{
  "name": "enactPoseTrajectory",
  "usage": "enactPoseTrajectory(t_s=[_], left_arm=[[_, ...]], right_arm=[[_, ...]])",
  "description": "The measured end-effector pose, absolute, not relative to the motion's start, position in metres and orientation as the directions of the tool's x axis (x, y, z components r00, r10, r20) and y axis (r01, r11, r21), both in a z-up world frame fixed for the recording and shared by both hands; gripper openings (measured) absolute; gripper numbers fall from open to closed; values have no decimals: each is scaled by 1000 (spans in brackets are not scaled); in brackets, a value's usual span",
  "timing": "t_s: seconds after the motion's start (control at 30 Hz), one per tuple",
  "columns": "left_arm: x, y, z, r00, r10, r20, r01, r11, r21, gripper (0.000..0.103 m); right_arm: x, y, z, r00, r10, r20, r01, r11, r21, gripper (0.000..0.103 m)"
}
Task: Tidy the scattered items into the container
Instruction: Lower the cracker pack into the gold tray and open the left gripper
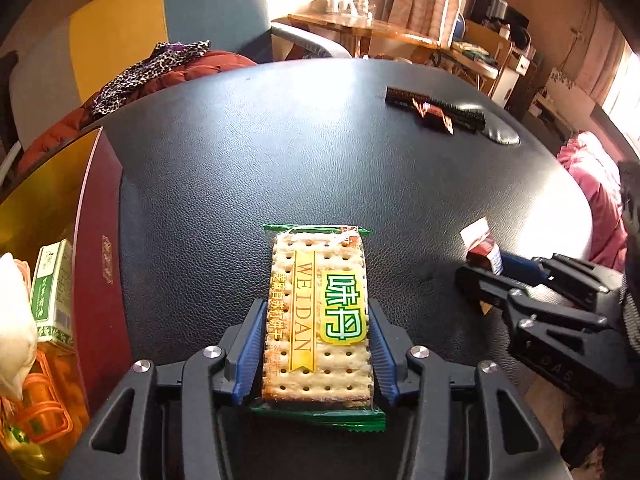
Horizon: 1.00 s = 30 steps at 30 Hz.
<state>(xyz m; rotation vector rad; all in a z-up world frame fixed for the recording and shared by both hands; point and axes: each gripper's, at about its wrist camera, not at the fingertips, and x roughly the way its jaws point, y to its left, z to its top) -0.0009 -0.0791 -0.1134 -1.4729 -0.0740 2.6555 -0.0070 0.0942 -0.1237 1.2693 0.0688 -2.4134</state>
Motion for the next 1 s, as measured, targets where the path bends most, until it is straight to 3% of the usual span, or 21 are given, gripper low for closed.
enactPoseTrajectory(t_s=[0.2, 0.4, 0.73, 1.0], left_arm=[[20, -105, -75, -616, 125, -778, -14, -989, -148, 49], [50, -164, -27, -718, 43, -694, 122, -975, -186, 49], [82, -283, -34, -674, -162, -721, 406, -896, -179, 49], [76, -317, -80, -600, -159, -784, 467, -866, -181, 49]], right_arm=[[-4, 90, -124, -514, -313, -798, 388, -915, 109, 32], [-4, 88, -123, -518, -301, -801, 390, -916, 93, 32], [-4, 86, -122, -519, -287, -805, 390, -918, 76, 32], [-4, 84, -121, -516, -277, -811, 391, -918, 64, 32]])
